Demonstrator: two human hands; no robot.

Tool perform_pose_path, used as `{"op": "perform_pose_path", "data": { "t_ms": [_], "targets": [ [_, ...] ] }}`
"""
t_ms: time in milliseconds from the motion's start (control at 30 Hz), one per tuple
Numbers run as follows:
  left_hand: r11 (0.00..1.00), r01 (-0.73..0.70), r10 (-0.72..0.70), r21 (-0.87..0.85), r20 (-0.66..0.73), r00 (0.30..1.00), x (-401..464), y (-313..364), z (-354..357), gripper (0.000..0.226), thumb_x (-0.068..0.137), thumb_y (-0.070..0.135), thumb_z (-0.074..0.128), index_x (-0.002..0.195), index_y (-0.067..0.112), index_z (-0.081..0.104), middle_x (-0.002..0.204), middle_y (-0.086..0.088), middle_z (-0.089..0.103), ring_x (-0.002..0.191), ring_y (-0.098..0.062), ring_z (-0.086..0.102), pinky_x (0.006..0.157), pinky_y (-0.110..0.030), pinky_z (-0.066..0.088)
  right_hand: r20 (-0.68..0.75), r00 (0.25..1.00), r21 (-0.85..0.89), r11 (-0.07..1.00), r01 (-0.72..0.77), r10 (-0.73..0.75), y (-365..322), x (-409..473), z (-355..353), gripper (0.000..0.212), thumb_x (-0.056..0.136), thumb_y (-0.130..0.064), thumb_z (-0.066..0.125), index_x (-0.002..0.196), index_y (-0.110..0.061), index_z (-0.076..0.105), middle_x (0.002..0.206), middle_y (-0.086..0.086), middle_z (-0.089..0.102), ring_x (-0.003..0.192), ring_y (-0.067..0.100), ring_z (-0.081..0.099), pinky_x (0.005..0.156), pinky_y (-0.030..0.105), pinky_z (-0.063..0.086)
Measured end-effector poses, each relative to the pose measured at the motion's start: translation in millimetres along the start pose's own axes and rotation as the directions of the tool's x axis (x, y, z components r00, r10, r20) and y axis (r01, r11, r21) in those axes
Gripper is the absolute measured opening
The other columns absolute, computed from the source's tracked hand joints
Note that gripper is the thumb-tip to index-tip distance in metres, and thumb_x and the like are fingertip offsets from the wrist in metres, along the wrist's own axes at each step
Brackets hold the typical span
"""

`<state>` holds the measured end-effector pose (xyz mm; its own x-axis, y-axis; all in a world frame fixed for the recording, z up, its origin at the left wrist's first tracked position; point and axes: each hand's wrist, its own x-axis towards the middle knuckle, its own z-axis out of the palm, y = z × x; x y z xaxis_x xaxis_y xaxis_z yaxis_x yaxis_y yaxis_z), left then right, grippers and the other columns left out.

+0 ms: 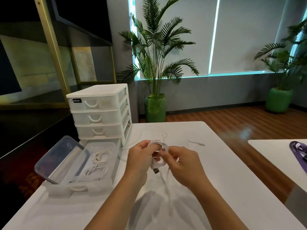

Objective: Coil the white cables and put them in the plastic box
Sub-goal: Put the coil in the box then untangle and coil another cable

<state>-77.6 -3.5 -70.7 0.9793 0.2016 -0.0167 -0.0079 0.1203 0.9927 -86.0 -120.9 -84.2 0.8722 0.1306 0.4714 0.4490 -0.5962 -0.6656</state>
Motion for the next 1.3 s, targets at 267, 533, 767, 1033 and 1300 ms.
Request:
{"op": "perform_pose_path", "data": {
  "t_ms": [267,533,767,1033,1300],
  "targets": [
    [0.965,0.200,-0.138,-0.168,0.323,0.936,-3,16,-14,0.006,0.084,0.005,0.061,0.082,0.007,0.067,0.057,-0.002,0.064,0.048,-0.009,0.059,0.050,-0.020,0.053,0.018,0.992,0.311,0.942,-0.125,0.126,-2,4,-8,0.011,0.087,-0.031,0.058,0.091,-0.033,0.048,0.071,-0.019,0.064,0.061,0.002,0.064,0.058,0.010,0.049],
    [0.903,0.237,-0.120,-0.358,0.319,0.940,-8,19,-12,0.021,0.082,0.022,0.058,0.072,0.009,0.071,0.056,-0.003,0.061,0.046,-0.012,0.054,0.048,-0.019,0.050,-0.326,0.892,-0.079,0.950,0.303,-0.312,-1,1,7,0.011,0.082,-0.026,0.063,0.084,-0.032,0.055,0.086,-0.005,0.069,0.067,0.002,0.059,0.061,0.007,0.050],
    [0.952,0.115,-0.030,-0.285,0.285,0.958,-7,18,-7,0.013,0.089,0.017,0.055,0.083,0.009,0.063,0.062,0.000,0.062,0.042,-0.008,0.051,0.047,-0.018,0.048,-0.398,0.873,-0.159,0.958,0.238,-0.283,3,1,6,0.019,0.080,-0.035,0.063,0.087,-0.020,0.072,0.081,-0.001,0.067,0.070,0.011,0.059,0.053,0.018,0.051],
    [0.985,-0.157,0.137,0.068,0.238,0.961,-3,16,-14,0.006,0.078,0.017,0.066,0.080,0.020,0.061,0.077,-0.005,0.066,0.059,-0.015,0.048,0.057,-0.026,0.042,-0.025,0.967,0.501,0.840,-0.208,0.254,-9,1,-7,0.035,0.091,-0.026,0.053,0.056,-0.018,0.054,0.054,-0.008,0.051,0.056,0.008,0.044,0.055,0.022,0.038],
    [0.937,-0.252,0.156,0.243,0.356,0.922,2,11,-19,0.010,0.077,0.018,0.069,0.076,0.022,0.059,0.085,-0.004,0.065,0.067,-0.015,0.052,0.061,-0.025,0.046,0.014,0.910,0.616,0.713,-0.334,0.415,-16,3,-11,0.045,0.092,-0.033,0.047,0.054,-0.010,0.050,0.051,0.003,0.056,0.061,0.015,0.054,0.086,0.029,0.042]
  ]
}}
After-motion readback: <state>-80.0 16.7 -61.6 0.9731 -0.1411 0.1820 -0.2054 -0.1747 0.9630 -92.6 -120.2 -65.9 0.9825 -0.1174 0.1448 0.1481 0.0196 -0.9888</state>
